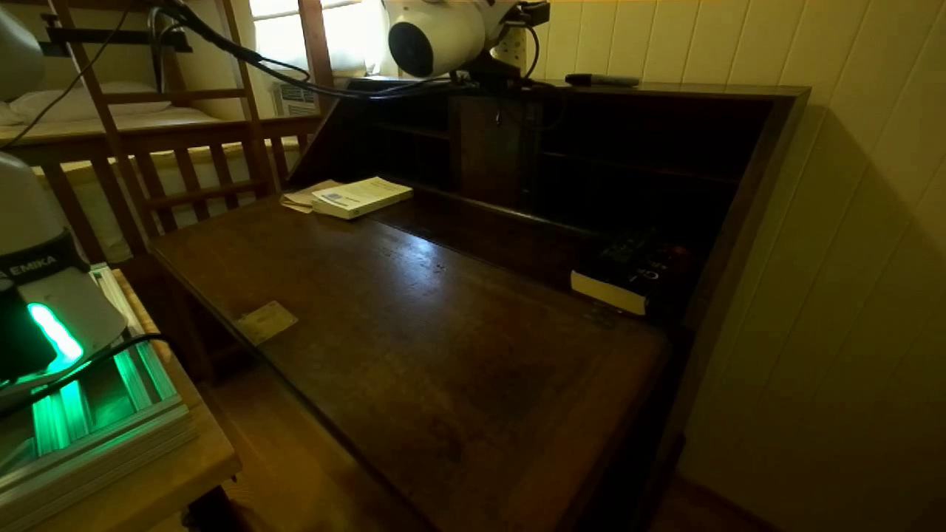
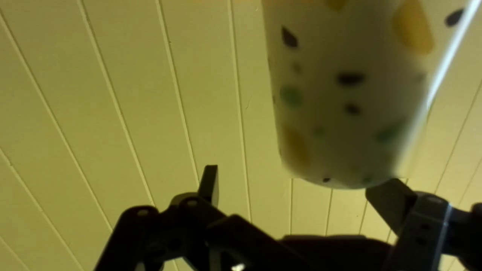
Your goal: Place the coffee cup upside down on top of the cabinet.
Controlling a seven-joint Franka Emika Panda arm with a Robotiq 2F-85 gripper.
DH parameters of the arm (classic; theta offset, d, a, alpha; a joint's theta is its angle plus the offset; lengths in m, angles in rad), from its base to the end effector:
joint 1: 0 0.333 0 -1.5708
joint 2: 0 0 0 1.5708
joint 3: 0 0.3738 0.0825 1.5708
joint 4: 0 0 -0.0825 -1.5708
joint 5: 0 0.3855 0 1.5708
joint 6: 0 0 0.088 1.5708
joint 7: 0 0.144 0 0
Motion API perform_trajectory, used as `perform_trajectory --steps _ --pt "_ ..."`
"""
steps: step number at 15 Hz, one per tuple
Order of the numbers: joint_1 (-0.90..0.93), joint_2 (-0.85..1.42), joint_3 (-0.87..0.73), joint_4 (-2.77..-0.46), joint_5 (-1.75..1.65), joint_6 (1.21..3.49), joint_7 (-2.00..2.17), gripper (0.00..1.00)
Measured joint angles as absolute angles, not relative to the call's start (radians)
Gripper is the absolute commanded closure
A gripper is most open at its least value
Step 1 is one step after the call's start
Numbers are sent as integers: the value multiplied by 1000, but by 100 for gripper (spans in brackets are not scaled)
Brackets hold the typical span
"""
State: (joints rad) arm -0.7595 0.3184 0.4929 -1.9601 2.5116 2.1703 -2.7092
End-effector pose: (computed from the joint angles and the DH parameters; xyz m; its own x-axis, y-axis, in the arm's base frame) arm 0.6702 -0.1731 0.4464 -0.2198 -0.1249 0.9675 0.2176 -0.9731 -0.0761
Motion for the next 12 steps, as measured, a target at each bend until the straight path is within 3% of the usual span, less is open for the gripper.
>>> perform_trajectory --steps 9,12 --pt "-754 264 502 -1962 2512 2242 -2702 0" --pt "-581 222 305 -1962 2501 2246 -2662 0"
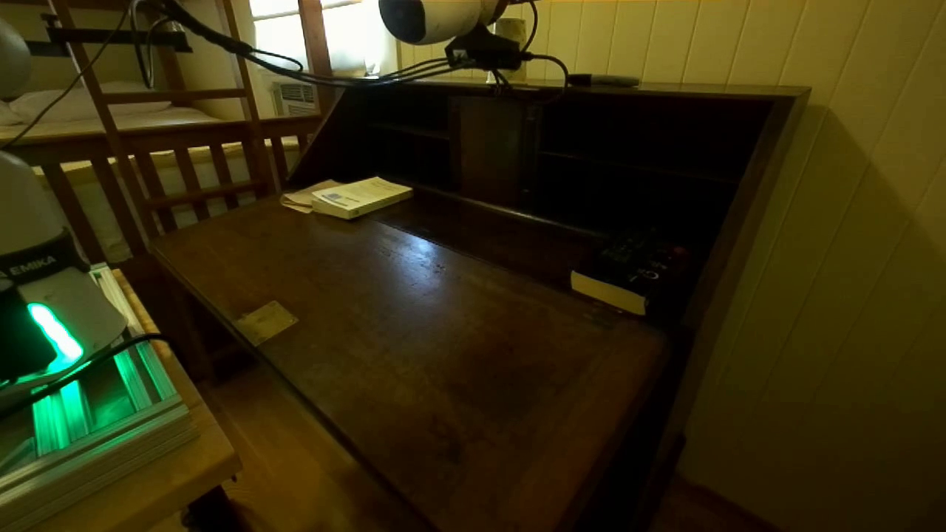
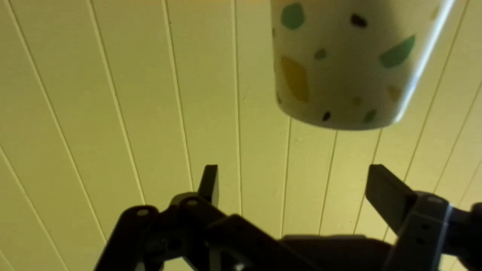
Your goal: Place the coffee cup upside down on top of the cabinet.
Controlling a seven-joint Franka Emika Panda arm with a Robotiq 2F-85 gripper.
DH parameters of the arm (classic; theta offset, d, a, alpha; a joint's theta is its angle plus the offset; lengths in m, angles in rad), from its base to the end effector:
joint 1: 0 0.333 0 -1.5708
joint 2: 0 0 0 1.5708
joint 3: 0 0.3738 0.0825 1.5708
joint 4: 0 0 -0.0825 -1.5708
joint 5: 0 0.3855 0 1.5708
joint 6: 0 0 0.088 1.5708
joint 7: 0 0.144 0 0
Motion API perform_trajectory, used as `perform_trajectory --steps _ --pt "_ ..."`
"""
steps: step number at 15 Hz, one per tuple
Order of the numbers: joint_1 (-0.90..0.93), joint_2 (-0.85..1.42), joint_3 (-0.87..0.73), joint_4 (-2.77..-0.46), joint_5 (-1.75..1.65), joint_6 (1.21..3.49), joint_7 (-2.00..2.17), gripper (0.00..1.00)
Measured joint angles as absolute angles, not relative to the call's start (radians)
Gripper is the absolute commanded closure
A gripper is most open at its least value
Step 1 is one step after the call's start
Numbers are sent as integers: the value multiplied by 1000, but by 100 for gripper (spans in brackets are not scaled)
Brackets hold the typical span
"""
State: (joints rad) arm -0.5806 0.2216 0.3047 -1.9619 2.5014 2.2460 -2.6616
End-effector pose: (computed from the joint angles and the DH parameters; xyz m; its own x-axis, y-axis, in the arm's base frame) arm 0.6602 -0.1663 0.4804 -0.1845 -0.0548 0.9813 0.2006 -0.9795 -0.0170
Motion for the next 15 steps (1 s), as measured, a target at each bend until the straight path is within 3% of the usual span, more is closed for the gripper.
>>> perform_trajectory --steps 6,15 --pt "-293 164 7 -1962 2439 2291 -2576 0" --pt "-194 123 -105 -1961 2326 2338 -2365 0"
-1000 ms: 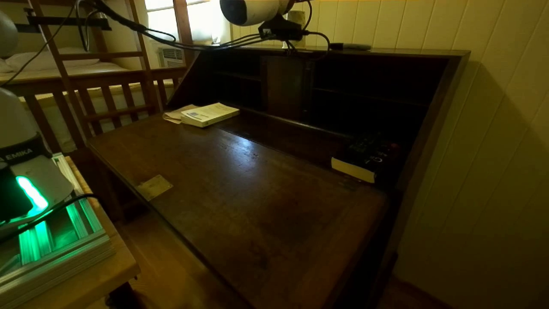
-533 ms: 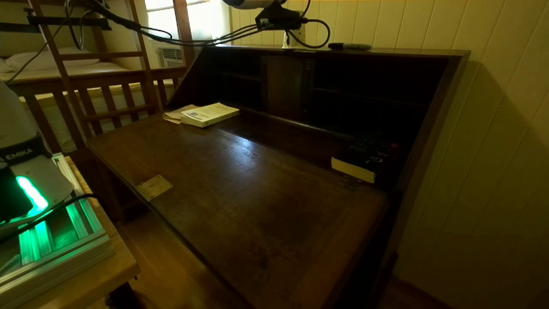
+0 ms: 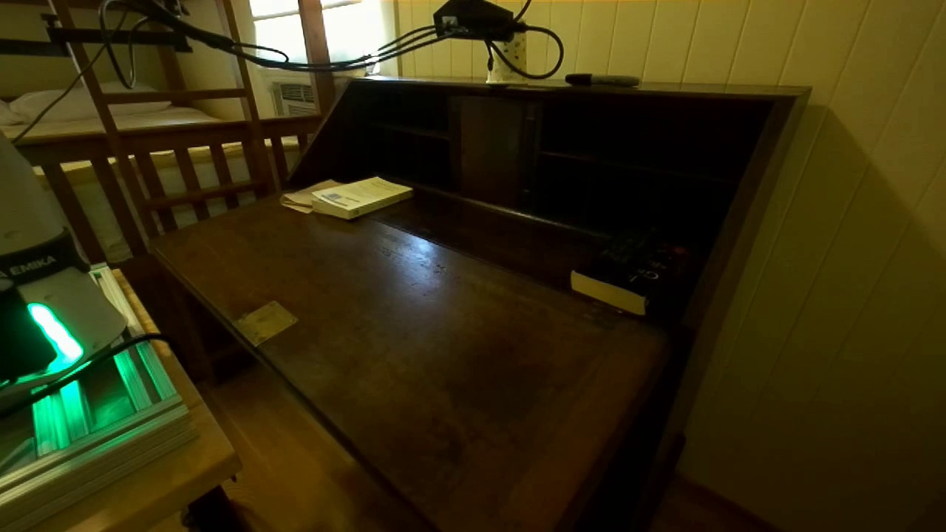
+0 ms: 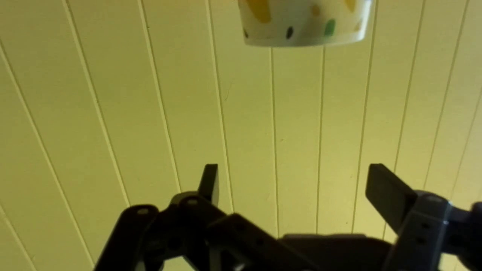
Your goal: Place the coffee cup upside down on top of the cabinet.
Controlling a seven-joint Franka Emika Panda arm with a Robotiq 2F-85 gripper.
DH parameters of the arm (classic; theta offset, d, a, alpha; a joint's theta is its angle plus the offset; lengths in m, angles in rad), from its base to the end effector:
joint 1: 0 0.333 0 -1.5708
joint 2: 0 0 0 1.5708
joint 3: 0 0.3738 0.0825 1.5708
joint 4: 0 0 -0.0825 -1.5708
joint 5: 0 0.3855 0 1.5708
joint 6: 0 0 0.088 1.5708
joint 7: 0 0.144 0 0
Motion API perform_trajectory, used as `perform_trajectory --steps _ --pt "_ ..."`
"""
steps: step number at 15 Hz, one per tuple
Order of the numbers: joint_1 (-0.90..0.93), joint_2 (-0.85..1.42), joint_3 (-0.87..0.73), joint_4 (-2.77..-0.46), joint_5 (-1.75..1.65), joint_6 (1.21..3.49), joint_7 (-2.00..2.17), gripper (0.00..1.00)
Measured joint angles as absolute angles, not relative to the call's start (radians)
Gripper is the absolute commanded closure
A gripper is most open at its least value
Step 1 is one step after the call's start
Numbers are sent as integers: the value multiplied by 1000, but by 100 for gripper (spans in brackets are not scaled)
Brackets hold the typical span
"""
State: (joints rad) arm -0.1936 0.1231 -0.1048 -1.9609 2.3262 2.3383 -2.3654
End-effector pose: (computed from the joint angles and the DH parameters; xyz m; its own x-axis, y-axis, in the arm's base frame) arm 0.6413 -0.1618 0.5217 -0.0608 -0.0931 0.9938 0.2597 -0.9628 -0.0743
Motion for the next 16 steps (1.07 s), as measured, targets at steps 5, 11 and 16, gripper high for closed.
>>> perform_trajectory --steps 5,11,16 --pt "-181 90 -113 -1953 2244 2438 -2179 0" --pt "-155 59 -113 -1927 2117 2545 -2025 0" --pt "-149 48 -113 -1920 1982 2585 -1974 0"
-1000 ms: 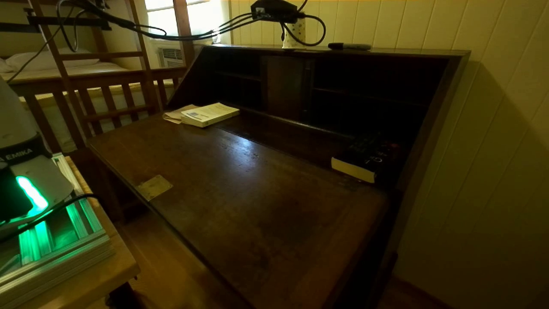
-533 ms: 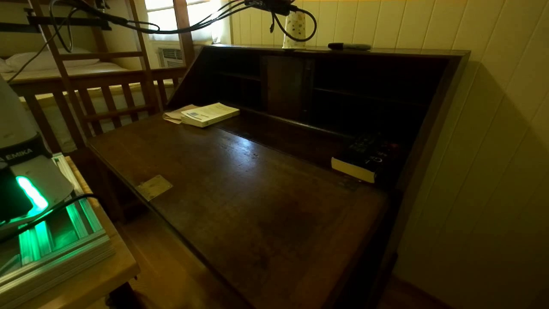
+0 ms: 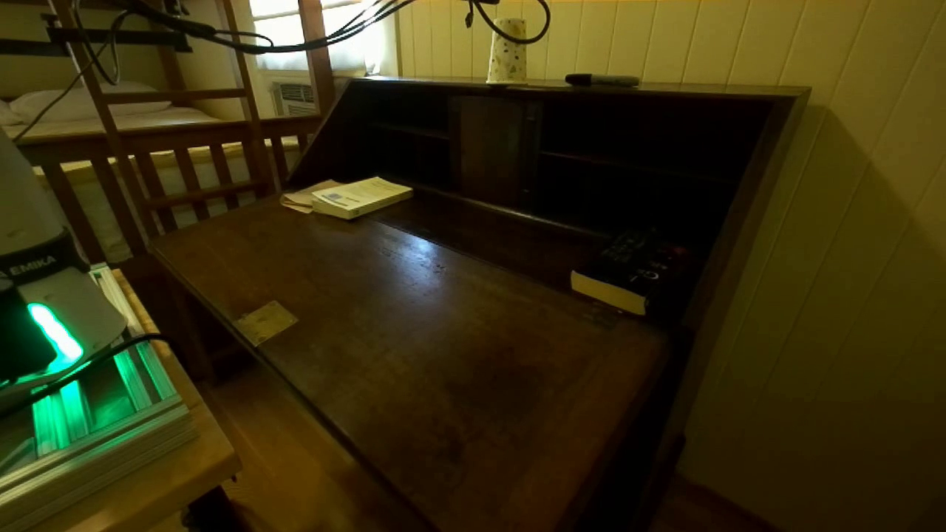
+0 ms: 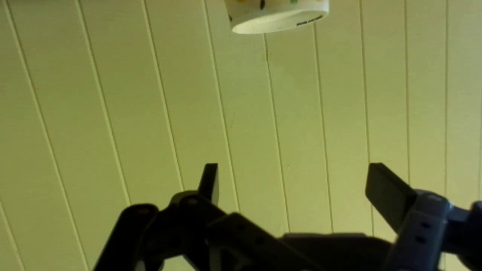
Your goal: Place the coffee cup upside down on top of the cabinet.
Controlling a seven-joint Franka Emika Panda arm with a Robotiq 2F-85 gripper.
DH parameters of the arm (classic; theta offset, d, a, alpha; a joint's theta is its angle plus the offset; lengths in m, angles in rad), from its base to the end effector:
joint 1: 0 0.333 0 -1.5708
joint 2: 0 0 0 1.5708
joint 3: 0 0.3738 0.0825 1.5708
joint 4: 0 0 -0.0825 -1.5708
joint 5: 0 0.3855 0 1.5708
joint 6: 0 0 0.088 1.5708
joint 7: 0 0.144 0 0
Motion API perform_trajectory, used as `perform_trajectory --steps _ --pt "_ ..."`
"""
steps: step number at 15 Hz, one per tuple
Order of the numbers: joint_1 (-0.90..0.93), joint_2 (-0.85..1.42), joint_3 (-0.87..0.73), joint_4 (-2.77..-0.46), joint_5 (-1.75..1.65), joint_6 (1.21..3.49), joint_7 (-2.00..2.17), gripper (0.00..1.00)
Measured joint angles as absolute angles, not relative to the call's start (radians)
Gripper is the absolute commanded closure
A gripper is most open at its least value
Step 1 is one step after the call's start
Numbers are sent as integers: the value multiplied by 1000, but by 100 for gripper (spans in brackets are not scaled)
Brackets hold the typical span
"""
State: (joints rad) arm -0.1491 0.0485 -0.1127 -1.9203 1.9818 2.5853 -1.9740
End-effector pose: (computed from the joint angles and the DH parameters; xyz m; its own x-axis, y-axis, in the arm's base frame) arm 0.6223 -0.1641 0.5643 0.1661 -0.1032 0.9807 0.2244 -0.9645 -0.1395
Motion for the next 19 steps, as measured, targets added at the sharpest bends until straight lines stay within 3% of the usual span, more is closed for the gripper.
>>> perform_trajectory --steps 10,19 --pt "-149 46 -113 -1921 1685 2584 -1772 0" --pt "-150 41 -113 -1921 1655 2584 -1747 0"
